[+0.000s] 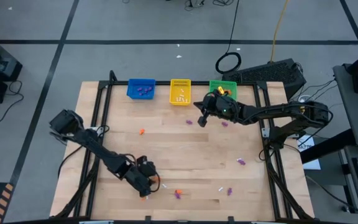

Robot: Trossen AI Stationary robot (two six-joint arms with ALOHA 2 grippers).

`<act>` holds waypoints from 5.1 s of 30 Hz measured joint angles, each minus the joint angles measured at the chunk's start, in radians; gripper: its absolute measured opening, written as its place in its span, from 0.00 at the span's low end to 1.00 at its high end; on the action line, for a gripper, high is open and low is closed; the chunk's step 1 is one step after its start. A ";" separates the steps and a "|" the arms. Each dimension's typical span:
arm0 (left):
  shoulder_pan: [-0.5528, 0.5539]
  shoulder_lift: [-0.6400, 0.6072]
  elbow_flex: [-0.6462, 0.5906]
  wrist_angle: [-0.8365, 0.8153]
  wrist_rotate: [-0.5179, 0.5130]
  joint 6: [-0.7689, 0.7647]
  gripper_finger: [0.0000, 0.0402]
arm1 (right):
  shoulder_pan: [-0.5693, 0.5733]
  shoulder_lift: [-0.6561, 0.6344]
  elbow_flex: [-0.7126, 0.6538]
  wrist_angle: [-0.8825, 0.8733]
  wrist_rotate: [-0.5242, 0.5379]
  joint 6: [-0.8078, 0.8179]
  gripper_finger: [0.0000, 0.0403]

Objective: Sort Halloween decoration
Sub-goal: Put the orange skeleton toy into the green bin

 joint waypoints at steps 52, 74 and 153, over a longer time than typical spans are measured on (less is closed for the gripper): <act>0.549 -0.029 -0.031 0.296 0.228 0.586 0.01 | 0.065 0.000 0.001 -0.189 -0.008 -0.115 0.00; 0.815 -0.029 -0.072 0.628 0.851 0.421 0.00 | 0.359 0.130 0.062 -0.036 -0.036 -0.280 0.38; 0.751 -0.102 -0.070 0.489 0.637 0.720 0.44 | -0.664 0.127 0.127 -0.651 -0.139 -0.022 0.06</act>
